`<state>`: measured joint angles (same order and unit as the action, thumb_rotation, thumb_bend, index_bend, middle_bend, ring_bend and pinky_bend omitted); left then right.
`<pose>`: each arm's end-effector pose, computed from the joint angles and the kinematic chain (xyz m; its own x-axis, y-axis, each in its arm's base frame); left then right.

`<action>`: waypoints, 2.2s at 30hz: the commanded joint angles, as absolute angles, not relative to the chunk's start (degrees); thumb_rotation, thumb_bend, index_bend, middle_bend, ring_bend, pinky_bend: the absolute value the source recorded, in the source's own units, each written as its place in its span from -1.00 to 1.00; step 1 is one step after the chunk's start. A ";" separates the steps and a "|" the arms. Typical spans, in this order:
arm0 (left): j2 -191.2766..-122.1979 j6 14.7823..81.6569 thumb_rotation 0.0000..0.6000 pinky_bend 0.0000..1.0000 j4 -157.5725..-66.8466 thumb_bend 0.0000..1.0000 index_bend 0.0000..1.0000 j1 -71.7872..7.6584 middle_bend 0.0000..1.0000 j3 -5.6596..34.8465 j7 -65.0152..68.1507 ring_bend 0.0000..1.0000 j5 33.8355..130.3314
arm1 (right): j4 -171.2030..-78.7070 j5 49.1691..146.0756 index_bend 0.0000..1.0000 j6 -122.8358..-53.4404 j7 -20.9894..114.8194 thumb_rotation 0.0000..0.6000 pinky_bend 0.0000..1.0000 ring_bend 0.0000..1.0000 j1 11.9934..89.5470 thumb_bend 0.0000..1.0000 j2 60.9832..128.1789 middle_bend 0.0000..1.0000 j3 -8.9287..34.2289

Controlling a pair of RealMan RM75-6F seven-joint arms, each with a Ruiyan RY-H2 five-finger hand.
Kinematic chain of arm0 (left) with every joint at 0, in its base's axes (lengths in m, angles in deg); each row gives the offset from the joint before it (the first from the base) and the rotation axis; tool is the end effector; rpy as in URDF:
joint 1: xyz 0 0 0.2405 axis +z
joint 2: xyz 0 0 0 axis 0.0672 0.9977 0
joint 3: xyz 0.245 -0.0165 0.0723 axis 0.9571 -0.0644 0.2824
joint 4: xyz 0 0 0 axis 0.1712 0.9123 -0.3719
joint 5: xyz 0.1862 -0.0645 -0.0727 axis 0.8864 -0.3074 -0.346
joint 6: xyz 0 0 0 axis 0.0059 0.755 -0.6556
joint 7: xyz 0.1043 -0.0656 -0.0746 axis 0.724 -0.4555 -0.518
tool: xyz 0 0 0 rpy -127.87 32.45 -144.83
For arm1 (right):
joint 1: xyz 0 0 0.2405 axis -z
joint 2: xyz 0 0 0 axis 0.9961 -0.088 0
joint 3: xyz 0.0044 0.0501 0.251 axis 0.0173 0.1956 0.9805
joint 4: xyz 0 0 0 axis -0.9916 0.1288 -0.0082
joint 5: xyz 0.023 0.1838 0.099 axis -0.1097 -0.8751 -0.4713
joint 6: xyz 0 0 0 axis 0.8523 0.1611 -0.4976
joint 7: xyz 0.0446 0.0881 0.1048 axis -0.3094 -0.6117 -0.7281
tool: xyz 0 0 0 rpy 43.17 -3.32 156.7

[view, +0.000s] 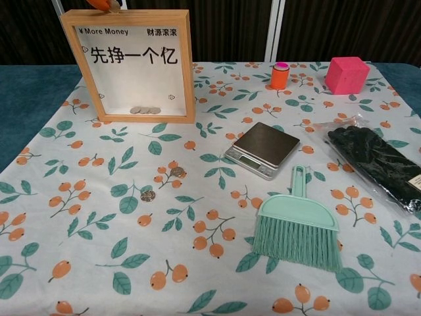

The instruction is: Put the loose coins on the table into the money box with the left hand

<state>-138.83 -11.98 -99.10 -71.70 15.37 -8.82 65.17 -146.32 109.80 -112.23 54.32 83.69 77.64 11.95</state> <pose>-0.0865 0.5207 0.1553 0.3832 0.4949 0.7799 0.9218 -0.1516 -0.3568 -0.3218 -0.1802 0.1743 0.3899 0.1154 0.9136 -0.9047 0.2333 0.3566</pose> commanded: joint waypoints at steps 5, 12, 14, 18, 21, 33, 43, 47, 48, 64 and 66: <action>-139.10 -11.63 1.00 -1.00 -98.77 0.57 0.56 -71.86 -0.69 15.60 -10.39 -1.00 66.56 | -146.42 109.53 -0.77 -111.89 54.20 1.00 -1.00 -0.90 83.62 -0.21 77.58 -0.95 11.99; -139.42 -11.62 1.00 -1.00 -98.75 0.57 0.56 -72.64 -0.69 16.35 -11.54 -1.00 68.10 | -146.41 109.44 -0.77 -111.81 54.11 1.00 -1.00 -0.90 83.63 -0.21 77.56 -0.95 12.01; -139.64 -11.42 1.00 -1.00 -98.49 0.56 0.54 -72.88 -0.69 16.78 -11.81 -1.00 68.32 | -146.46 109.29 -0.77 -111.75 54.13 1.00 -1.00 -0.90 83.64 -0.21 77.53 -0.95 12.03; -139.79 -10.76 1.00 -1.00 -98.48 0.52 0.36 -73.25 -0.71 17.49 -12.12 -1.00 68.71 | -146.55 109.19 -0.77 -111.74 54.21 1.00 -1.00 -0.90 83.64 -0.21 77.49 -0.95 12.08; -139.56 -10.86 1.00 -1.00 -98.70 0.33 0.06 -73.58 -0.73 18.01 -12.34 -1.00 68.83 | -146.56 109.24 -0.77 -111.74 54.24 1.00 -1.00 -0.90 83.60 -0.21 77.50 -0.95 12.10; -137.98 -9.87 1.00 -1.00 -100.10 -0.17 -0.34 -75.24 -0.79 20.94 -12.67 -1.00 69.10 | -146.58 108.93 -0.77 -111.64 54.53 1.00 -1.00 -0.90 83.57 -0.21 77.59 -0.95 12.14; -133.39 2.89 1.00 -1.00 -109.90 -0.29 -0.35 -71.85 -0.75 16.22 -14.02 -1.00 70.91 | -146.74 108.40 -0.77 -111.66 54.77 1.00 -1.00 -0.90 83.56 -0.21 77.65 -0.95 12.40; -130.32 22.23 1.00 -1.00 -120.75 -0.40 -0.24 -62.54 -0.73 12.91 -15.35 -1.00 79.01 | -146.69 108.10 -0.77 -111.47 54.68 1.00 -1.00 -0.90 83.51 -0.21 77.62 -0.95 12.50; -129.85 26.33 1.00 -1.00 -122.92 -0.42 -0.23 -60.10 -0.73 12.85 -15.91 -1.00 81.12 | -146.72 107.98 -0.77 -111.44 54.68 1.00 -1.00 -0.90 83.49 -0.21 77.62 -0.95 12.56; -137.41 49.42 1.00 -1.00 -129.75 -0.66 -0.12 -36.72 -0.74 26.47 -27.29 -1.00 109.99 | -146.73 108.42 -0.77 -111.30 54.94 1.00 -1.00 -0.90 83.40 -0.21 77.82 -0.95 12.21; -140.54 47.46 1.00 -1.00 -127.68 -0.66 -0.13 -36.97 -0.75 27.48 -27.97 -1.00 111.32 | -146.62 108.62 -0.77 -111.27 54.92 1.00 -1.00 -0.90 83.36 -0.21 77.80 -0.95 12.14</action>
<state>-137.36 49.04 -129.71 -37.61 25.63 -26.38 109.36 -146.64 108.60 -111.28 54.90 83.37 77.81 12.16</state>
